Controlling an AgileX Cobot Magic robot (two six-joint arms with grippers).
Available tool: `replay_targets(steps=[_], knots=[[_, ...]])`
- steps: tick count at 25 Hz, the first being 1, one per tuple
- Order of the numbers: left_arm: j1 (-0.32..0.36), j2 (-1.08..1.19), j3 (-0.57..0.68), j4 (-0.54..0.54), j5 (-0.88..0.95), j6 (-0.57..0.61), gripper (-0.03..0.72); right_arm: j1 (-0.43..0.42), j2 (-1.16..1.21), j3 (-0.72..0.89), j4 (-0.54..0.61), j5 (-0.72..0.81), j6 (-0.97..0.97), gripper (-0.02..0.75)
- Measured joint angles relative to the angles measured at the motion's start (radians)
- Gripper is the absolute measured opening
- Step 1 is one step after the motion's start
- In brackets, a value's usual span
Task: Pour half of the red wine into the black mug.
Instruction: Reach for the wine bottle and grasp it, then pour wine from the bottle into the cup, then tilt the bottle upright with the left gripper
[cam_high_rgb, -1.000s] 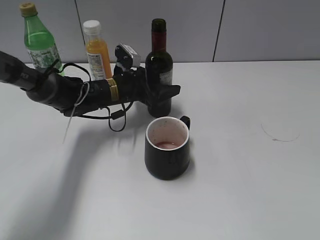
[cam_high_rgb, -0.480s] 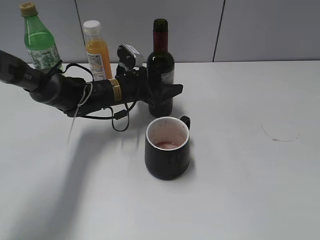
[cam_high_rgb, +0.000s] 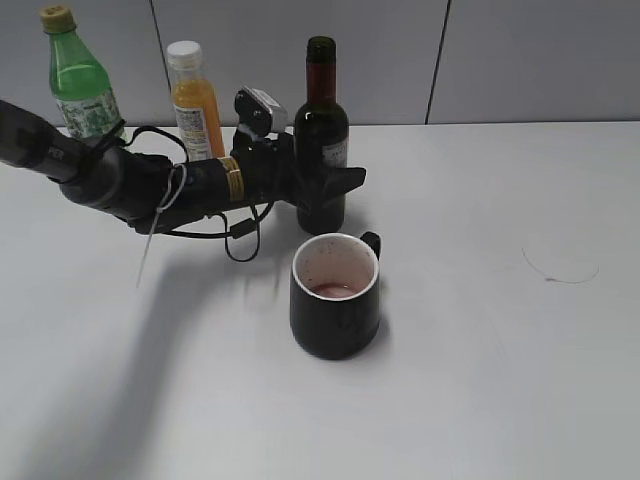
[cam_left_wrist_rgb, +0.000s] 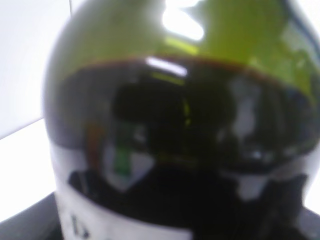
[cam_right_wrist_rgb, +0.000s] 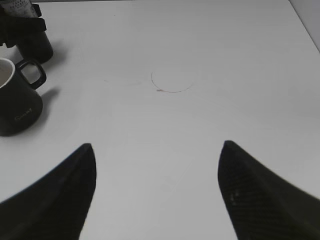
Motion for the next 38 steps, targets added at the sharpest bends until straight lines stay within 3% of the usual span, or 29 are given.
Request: replay_targets(steps=[10,17,30,38], knots=[[0.007,-0.142,0.045,0.015,0.128,-0.001,0.551,0.0,0.0,0.001,0.0,0.0,0.0,0.573],[0.047,-0.298,0.258,-0.023,0.071,0.068,0.551,0.0,0.0,0.001,0.0,-0.001,0.0,0.573],[0.063,-0.603,0.765,-0.487,0.028,0.381,0.551,0.0,0.0,0.002,0.0,-0.001,0.0,0.573],[-0.047,-0.727,1.035,-0.942,-0.128,0.585,0.55,0.0,0.0,0.002,0.0,-0.001,0.0,0.573]])
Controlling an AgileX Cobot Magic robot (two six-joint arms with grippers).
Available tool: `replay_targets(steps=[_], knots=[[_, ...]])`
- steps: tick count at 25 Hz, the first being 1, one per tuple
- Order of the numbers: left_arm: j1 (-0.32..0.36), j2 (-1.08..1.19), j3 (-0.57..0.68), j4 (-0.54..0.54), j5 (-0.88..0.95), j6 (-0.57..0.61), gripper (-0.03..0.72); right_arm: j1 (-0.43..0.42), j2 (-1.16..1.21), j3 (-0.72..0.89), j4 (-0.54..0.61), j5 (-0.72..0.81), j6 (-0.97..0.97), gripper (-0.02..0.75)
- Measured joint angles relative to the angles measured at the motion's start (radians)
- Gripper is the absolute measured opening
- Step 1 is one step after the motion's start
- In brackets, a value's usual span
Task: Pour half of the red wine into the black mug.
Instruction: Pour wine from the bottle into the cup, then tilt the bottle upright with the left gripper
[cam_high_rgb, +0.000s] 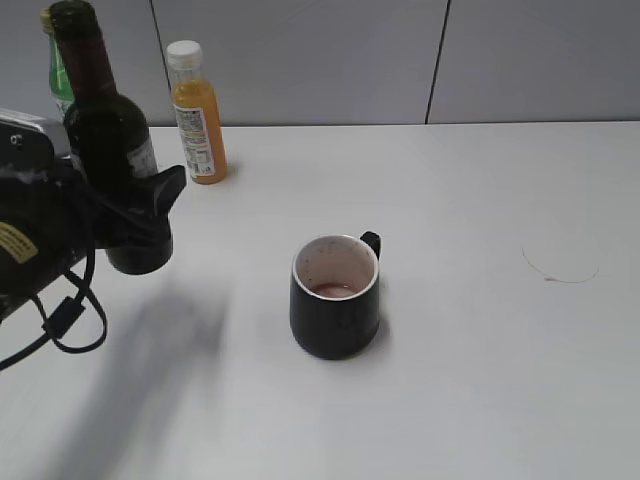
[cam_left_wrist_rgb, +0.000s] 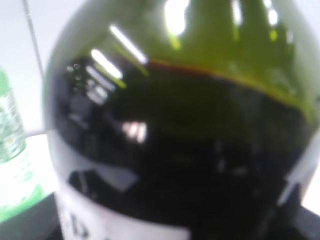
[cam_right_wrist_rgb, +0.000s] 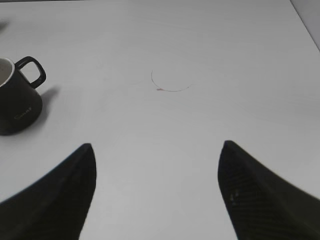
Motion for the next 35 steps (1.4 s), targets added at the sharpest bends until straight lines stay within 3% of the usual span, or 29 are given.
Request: replay_targets(steps=[7,10,15,23,35], knots=[[-0.208,-0.019,0.033,-0.455,-0.028,0.27,0.55,0.0,0.0,0.0,0.0,0.0,0.0,0.573],[-0.27,-0.02,0.033,-0.551,-0.033,0.351,0.55,0.0,0.0,0.0,0.0,0.0,0.0,0.573],[-0.315,-0.02,0.033,-0.63,-0.033,0.519,0.55,0.0,0.0,0.0,0.0,0.0,0.0,0.573],[-0.315,-0.027,-0.005,-0.673,-0.008,0.783,0.55,0.0,0.0,0.0,0.0,0.0,0.0,0.573],[-0.316,-0.026,-0.071,-0.711,0.019,1.078,0.55,0.0,0.0,0.0,0.0,0.0,0.0,0.573]])
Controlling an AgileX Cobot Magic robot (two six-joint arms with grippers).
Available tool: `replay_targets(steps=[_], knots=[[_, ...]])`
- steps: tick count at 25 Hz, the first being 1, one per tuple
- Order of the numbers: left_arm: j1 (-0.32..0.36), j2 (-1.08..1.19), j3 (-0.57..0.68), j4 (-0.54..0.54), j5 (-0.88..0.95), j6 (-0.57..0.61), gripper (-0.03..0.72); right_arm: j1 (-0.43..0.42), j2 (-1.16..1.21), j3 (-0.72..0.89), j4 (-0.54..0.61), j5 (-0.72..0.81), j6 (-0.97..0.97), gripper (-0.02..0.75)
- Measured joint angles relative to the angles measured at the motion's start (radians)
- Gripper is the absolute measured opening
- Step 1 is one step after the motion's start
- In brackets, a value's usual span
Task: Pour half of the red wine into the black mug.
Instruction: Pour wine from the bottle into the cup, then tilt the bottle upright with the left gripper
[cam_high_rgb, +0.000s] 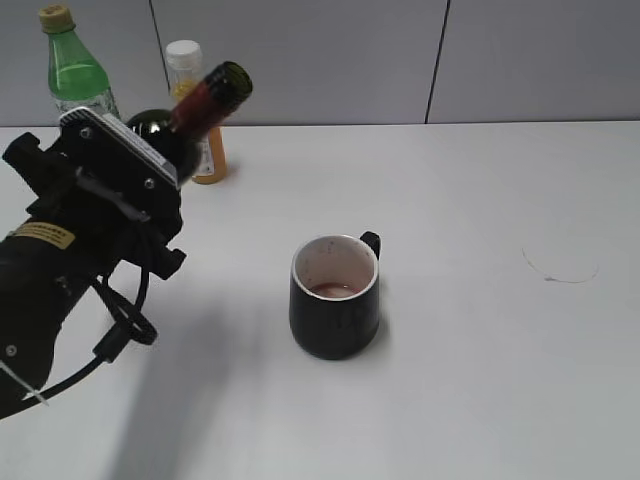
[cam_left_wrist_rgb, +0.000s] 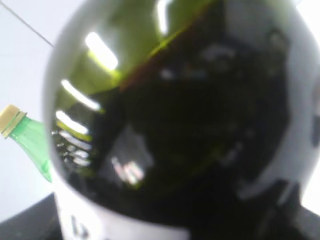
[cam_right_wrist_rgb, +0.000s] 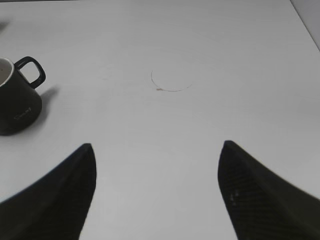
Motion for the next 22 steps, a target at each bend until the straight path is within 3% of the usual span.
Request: replay_targets(steps=[6,15,22], knots=[[0.0,0.063,-0.003,0.011,-0.002,0.068,0.55,0.0,0.0,0.0,0.0,0.0,0.0,0.573],[0.0,0.153,-0.01,0.035,-0.057,0.274,0.55,0.0,0.0,0.0,0.0,0.0,0.0,0.573],[-0.007,0.193,-0.114,-0.043,-0.067,0.466,0.55,0.0,0.0,0.0,0.0,0.0,0.0,0.573]])
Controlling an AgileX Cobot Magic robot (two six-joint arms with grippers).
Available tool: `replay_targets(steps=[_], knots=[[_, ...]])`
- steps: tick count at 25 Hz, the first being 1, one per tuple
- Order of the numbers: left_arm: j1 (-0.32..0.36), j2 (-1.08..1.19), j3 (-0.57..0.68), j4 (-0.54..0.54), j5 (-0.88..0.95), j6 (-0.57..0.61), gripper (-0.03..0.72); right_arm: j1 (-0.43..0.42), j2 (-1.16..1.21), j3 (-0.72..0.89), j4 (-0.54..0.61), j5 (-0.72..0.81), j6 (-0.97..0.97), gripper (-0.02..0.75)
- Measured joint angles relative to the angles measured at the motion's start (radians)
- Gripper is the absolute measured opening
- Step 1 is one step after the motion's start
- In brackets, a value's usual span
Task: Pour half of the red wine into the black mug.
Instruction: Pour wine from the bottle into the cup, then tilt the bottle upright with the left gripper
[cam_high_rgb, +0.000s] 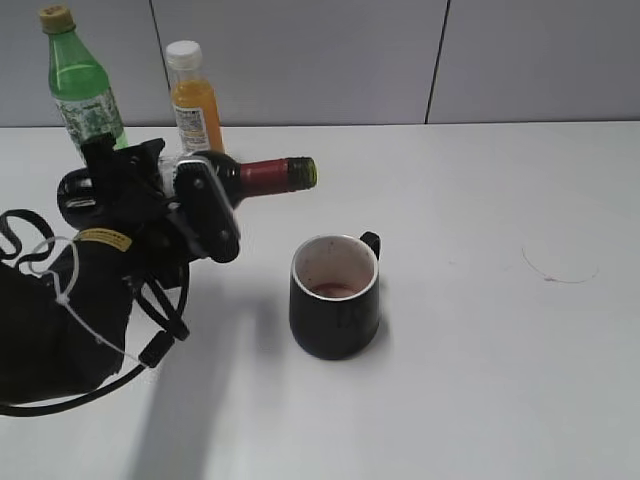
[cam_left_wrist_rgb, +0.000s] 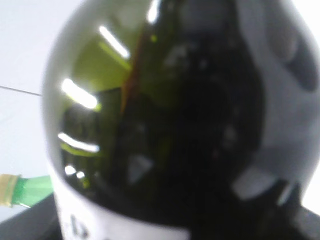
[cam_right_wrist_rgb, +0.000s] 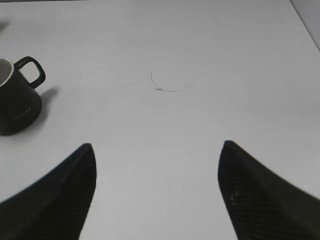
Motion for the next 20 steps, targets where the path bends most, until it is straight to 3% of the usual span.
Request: replay_targets(steps=[20], knots=[[-0.001,0.0,-0.01,0.022,-0.014,0.327,0.55,0.0,0.0,0.0,0.0,0.0,0.0,0.573]])
